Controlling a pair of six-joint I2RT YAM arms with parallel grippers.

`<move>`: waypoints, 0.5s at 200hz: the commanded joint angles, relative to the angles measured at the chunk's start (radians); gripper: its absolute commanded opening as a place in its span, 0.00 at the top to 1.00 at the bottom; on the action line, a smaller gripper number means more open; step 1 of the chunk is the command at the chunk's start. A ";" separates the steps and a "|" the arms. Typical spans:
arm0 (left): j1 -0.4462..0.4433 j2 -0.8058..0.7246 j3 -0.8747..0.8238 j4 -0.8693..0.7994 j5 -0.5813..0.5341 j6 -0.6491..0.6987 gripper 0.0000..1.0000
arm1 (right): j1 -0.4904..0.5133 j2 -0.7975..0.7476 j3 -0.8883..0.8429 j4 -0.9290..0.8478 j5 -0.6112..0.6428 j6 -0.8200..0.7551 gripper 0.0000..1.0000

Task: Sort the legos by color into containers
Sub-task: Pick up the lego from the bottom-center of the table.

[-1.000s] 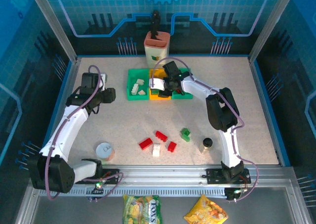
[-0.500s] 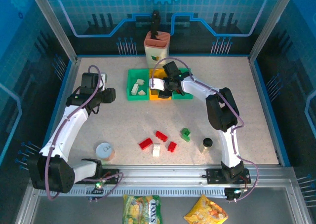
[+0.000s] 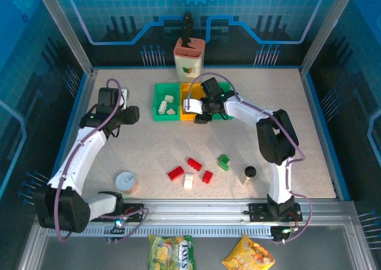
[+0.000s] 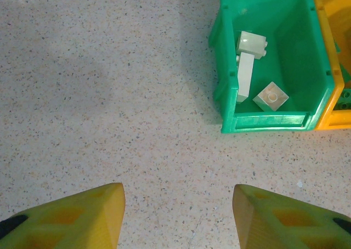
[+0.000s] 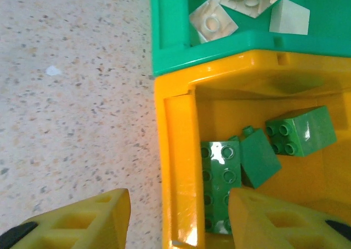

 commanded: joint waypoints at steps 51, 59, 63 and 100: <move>0.011 0.006 -0.004 0.005 0.030 -0.020 0.45 | 0.080 -0.156 -0.172 -0.053 -0.040 0.027 0.49; 0.011 0.007 -0.002 0.005 0.031 -0.021 0.45 | 0.094 -0.167 -0.186 -0.063 -0.033 0.031 0.49; 0.011 0.008 -0.004 0.005 0.030 -0.020 0.45 | 0.100 -0.172 -0.193 -0.070 -0.028 0.033 0.49; 0.011 0.006 -0.002 0.005 0.035 -0.022 0.45 | 0.148 -0.234 -0.278 -0.095 -0.015 0.060 0.49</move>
